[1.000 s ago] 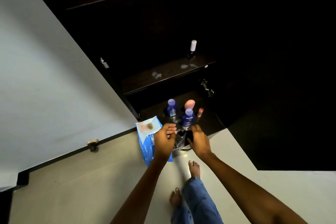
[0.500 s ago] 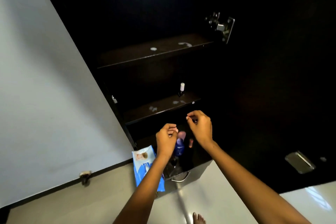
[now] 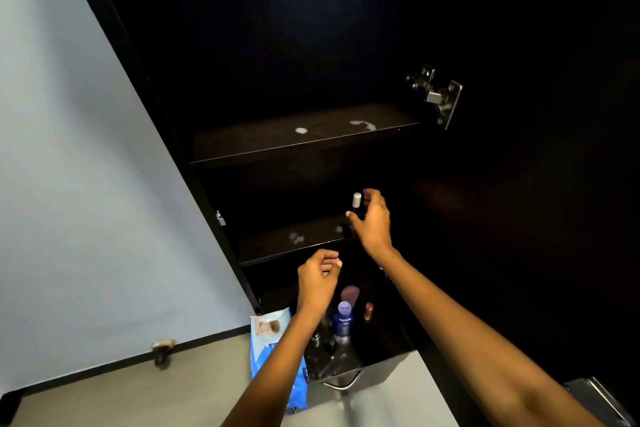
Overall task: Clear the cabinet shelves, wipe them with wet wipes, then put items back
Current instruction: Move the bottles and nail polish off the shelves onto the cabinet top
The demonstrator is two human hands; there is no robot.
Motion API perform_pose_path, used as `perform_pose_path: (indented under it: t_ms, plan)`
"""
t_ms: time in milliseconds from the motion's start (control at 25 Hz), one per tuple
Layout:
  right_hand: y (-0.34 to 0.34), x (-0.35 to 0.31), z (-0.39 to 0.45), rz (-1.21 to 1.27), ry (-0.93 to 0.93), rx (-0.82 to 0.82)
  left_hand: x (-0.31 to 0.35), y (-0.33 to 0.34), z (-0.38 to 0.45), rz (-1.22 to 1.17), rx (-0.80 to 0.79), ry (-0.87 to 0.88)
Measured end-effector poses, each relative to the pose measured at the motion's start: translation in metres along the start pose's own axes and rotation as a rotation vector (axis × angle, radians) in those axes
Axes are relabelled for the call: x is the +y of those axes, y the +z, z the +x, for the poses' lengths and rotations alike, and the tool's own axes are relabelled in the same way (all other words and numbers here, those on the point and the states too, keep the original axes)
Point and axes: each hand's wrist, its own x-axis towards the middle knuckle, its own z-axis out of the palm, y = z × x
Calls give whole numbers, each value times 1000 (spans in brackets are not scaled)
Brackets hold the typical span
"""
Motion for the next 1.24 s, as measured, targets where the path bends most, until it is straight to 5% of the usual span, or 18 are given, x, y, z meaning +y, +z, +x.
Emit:
perform_pose_path:
  t_ms: [280, 680, 960, 1240]
  plan:
    - [14, -5, 25, -123, 1, 1, -7, -4, 3, 19, 23, -6]
    - [-17, 25, -44, 158, -61, -19, -13, 4, -13, -3, -64, -9]
    - [1, 117, -112, -26, 167, -163, -30, 9, -36, 44, -121, -73]
    - [43, 180, -143, -222, 370, -386, -49, 8, -48, 100, -35, 41]
